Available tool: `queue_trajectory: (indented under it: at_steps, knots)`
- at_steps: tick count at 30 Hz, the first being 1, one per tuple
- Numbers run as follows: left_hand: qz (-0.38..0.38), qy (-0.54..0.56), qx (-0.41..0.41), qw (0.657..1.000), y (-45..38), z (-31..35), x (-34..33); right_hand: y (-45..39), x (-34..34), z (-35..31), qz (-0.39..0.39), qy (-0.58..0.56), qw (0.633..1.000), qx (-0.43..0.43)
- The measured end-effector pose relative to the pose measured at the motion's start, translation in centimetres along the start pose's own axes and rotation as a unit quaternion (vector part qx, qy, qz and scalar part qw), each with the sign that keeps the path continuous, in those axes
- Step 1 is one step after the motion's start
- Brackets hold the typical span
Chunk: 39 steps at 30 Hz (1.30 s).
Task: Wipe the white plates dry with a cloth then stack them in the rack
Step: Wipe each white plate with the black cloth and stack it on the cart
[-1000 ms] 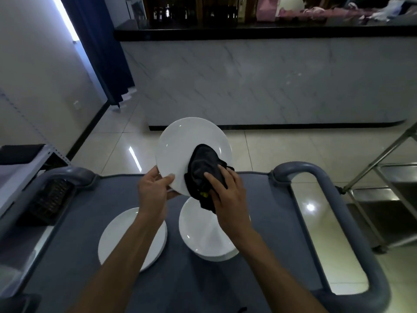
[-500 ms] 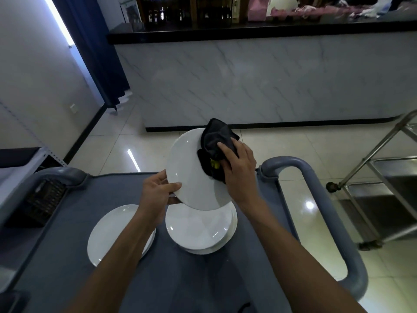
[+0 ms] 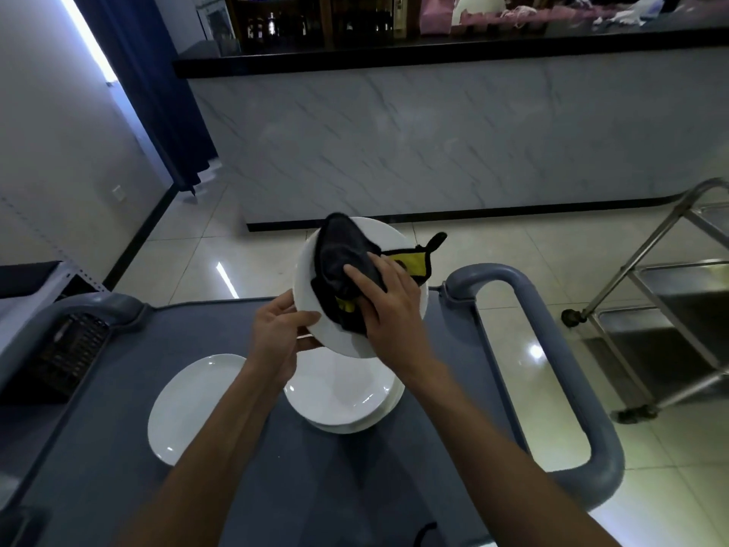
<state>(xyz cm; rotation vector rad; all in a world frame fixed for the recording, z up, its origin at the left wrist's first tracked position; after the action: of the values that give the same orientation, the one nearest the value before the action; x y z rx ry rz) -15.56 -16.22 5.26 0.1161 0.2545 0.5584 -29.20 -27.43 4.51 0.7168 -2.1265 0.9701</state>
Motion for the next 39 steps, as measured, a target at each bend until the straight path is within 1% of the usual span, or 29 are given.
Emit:
queue_trajectory:
  at_steps: [4,8,12,15,19,23,25,30,32,35,39]
  knots:
    - [0.035,0.020,-0.017,0.999,-0.2,0.2,0.8,3.1,-0.7,1.1,-0.020,-0.006,0.999,-0.025]
    - [0.036,0.017,-0.023,0.999,0.1,0.0,0.7,4.9,-1.4,1.0,-0.015,-0.021,0.999,-0.039]
    - [0.017,0.014,-0.016,1.000,0.3,-0.2,0.4,5.2,-1.4,0.5,-0.012,-0.020,0.999,-0.035]
    - [-0.018,0.004,-0.017,1.000,0.6,0.0,0.3,4.6,-1.2,-0.4,-0.011,-0.016,0.999,-0.030]
    - [-0.059,-0.006,-0.016,0.998,1.0,0.1,0.2,3.0,-0.6,-1.4,0.008,-0.019,1.000,-0.013]
    - [-0.081,-0.033,-0.010,0.996,1.6,0.1,-0.2,0.4,0.0,-2.5,0.041,-0.037,0.998,-0.024]
    - [-0.087,-0.052,-0.006,0.995,1.9,0.0,-0.4,-0.6,0.2,-3.1,0.038,-0.031,0.999,-0.020]
    - [-0.073,-0.033,0.002,0.997,2.3,0.1,0.0,-1.6,0.5,-3.3,0.023,0.007,0.999,0.028]
    - [-0.064,-0.023,0.003,0.998,2.3,0.1,0.1,-1.9,0.6,-3.1,0.027,0.013,0.999,0.031]
    - [-0.054,-0.008,-0.005,0.998,2.6,0.0,0.2,-2.6,1.1,-2.9,0.041,0.006,0.999,0.007]
    - [-0.020,0.017,-0.016,1.000,3.0,0.0,0.8,-3.7,2.0,-2.1,0.060,-0.016,0.996,-0.059]
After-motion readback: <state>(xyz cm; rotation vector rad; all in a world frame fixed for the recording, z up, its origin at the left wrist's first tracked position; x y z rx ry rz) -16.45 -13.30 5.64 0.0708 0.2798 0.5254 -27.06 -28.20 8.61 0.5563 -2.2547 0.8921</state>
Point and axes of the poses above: each hand's wrist, its own y-axis away from the middle knuckle, its own x-axis out of the back of the hand, z = x × y, the point moved 2 cm from there along -y, towards the middle knuckle, and after that the axes turned 11 degrees about -z, right-handed, at the moved point
